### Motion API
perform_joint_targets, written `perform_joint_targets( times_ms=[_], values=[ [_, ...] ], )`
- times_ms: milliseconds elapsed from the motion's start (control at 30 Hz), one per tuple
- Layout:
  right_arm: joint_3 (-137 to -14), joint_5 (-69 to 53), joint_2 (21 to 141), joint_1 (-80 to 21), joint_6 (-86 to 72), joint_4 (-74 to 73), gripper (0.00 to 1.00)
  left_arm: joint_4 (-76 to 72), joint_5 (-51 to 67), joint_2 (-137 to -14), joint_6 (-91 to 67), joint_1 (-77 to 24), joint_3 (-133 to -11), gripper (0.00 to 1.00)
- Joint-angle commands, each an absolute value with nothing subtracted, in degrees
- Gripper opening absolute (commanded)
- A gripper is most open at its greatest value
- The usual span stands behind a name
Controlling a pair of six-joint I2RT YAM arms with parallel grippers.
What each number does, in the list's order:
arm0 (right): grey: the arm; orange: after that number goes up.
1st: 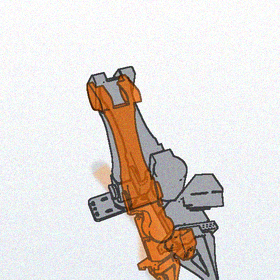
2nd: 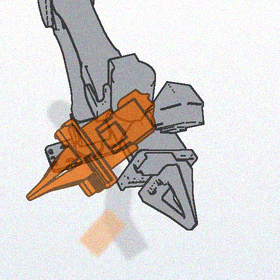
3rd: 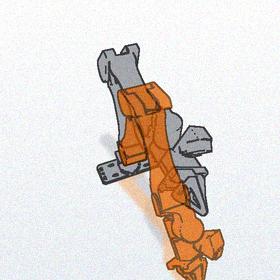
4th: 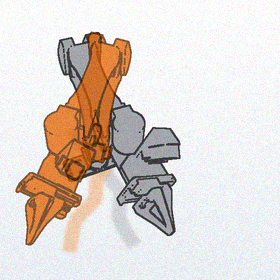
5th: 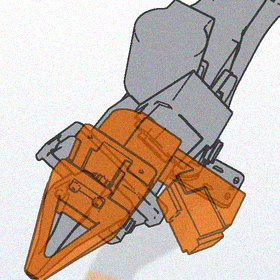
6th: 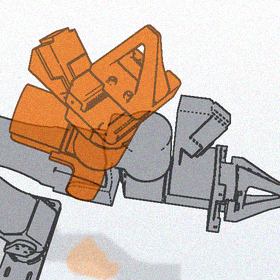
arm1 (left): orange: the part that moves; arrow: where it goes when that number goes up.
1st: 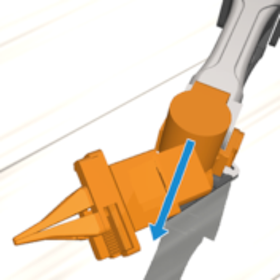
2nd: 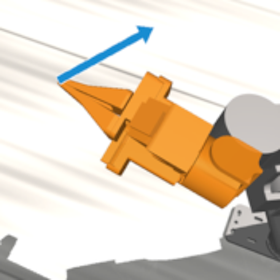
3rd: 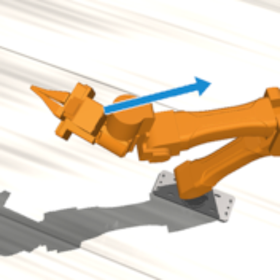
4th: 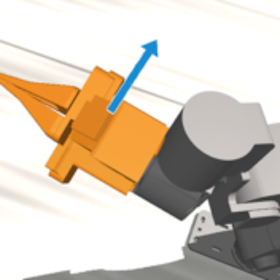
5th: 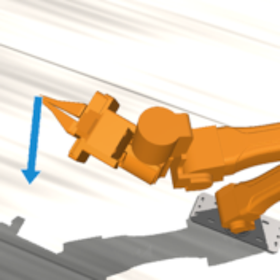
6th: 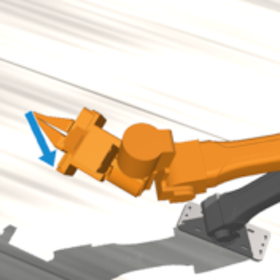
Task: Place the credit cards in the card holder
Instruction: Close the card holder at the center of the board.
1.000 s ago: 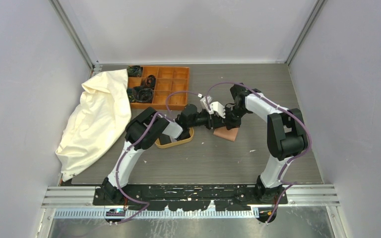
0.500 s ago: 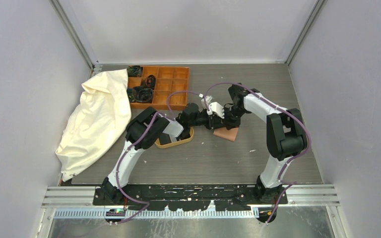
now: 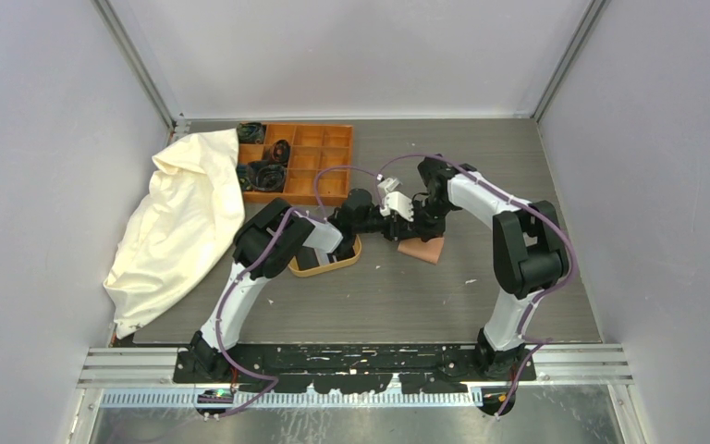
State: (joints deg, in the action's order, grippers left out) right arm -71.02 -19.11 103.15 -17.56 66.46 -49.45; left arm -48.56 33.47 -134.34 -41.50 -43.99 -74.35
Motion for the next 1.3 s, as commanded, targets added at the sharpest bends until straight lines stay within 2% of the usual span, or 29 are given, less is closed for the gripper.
perform_joint_targets(
  times_ms=[0, 667, 1267],
  values=[
    [-73.4, -17.1, 105.4, -19.2, 66.1, -49.0, 0.01, -43.5, 34.9, -133.6, -38.3, -44.3, -74.8, 0.00],
    [-75.8, -12.3, 110.5, -21.1, 60.5, -46.9, 0.01, -43.1, 35.1, -133.8, -39.3, -44.1, -73.5, 0.00],
    [-78.9, -10.9, 115.8, -21.2, 58.4, -51.0, 0.01, -43.9, 35.1, -133.9, -40.1, -43.7, -72.5, 0.00]
  ],
)
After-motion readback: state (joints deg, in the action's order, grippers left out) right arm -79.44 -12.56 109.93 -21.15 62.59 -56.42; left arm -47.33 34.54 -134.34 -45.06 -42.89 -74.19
